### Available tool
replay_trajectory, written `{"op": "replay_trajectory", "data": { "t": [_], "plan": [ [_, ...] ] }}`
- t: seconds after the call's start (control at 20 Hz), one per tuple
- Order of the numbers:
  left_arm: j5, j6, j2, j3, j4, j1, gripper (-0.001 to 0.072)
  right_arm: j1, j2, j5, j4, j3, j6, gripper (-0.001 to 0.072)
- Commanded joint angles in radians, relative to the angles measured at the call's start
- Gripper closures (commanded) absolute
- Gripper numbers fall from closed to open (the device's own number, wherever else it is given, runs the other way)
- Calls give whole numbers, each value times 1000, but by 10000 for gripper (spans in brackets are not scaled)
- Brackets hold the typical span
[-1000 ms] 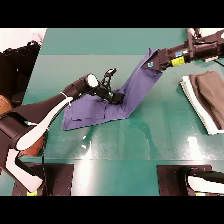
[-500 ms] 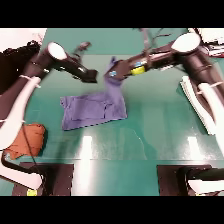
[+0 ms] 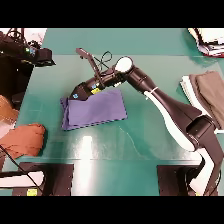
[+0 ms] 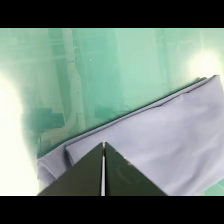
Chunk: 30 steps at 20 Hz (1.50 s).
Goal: Fold the shirts.
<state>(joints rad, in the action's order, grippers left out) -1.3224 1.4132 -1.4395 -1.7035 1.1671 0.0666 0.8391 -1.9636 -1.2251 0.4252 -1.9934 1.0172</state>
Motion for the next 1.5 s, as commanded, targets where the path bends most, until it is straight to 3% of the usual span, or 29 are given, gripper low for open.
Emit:
{"op": "replay_trajectory", "data": {
  "t": [0.0,0.1,0.3,0.5,0.55,0.6,0.65,0.7,0.9,1.15,1.25,1.35,1.45],
  "plan": [
    [-23,0,13,-1,0,18,684,-62,-15,-169,-3,17,-3,505],
    [-30,0,13,-1,0,18,683,-135,23,-213,53,102,40,524],
    [-39,0,13,-1,0,18,683,-280,147,-216,315,318,104,524],
    [-37,0,13,-1,-1,18,683,-428,275,-95,335,562,123,522],
    [-35,0,13,-1,-1,18,684,-459,295,-53,333,610,139,508],
    [-32,0,13,-1,-4,18,683,-481,308,-13,318,654,145,401],
    [-28,0,13,-1,-9,18,683,-495,311,19,287,687,145,249],
    [-24,0,13,-1,-23,18,684,-501,310,45,237,721,146,176],
    [0,0,10,-1,-54,18,683,-459,248,85,168,749,145,178],
    [-2,0,10,-1,-54,18,683,-320,92,77,106,600,146,188],
    [-6,0,10,-1,-54,18,683,-273,32,82,56,526,147,276],
    [-8,0,10,-1,-63,18,683,-238,-13,81,55,462,147,299],
    [-10,0,10,-1,-83,18,684,-224,-29,82,57,419,146,657]
  ]
}}
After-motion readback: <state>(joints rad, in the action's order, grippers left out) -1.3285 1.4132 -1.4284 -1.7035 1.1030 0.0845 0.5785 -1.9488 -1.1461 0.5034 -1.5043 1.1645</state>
